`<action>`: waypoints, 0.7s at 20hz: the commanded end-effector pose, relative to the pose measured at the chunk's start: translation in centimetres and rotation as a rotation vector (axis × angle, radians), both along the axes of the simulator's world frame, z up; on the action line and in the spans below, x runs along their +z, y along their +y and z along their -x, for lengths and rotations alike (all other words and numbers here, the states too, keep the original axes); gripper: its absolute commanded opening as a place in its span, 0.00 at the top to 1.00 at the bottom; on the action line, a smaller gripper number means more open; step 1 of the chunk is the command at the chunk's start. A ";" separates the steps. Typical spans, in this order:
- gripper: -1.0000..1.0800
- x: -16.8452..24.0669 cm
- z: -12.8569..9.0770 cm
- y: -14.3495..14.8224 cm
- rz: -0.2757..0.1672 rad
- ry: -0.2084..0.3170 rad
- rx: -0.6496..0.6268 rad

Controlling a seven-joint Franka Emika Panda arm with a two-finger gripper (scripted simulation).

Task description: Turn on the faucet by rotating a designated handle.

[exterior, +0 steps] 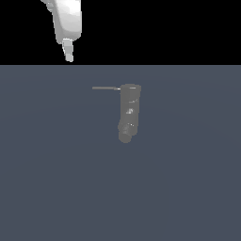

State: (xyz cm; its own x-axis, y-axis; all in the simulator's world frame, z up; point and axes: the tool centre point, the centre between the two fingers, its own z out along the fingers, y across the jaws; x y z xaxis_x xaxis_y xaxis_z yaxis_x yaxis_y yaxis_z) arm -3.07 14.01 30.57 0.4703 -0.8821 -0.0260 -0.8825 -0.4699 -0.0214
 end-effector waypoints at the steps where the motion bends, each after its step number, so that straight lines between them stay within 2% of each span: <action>1: 1.00 -0.8 -1.4 0.0 0.002 0.001 -0.050; 14: 1.00 -5.8 -9.3 -1.7 0.019 0.008 -0.342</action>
State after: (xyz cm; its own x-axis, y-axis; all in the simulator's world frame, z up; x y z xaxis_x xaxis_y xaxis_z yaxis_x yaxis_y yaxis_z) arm 5.25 12.72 25.45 0.1853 -0.9826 -0.0139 -0.9827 -0.1851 -0.0090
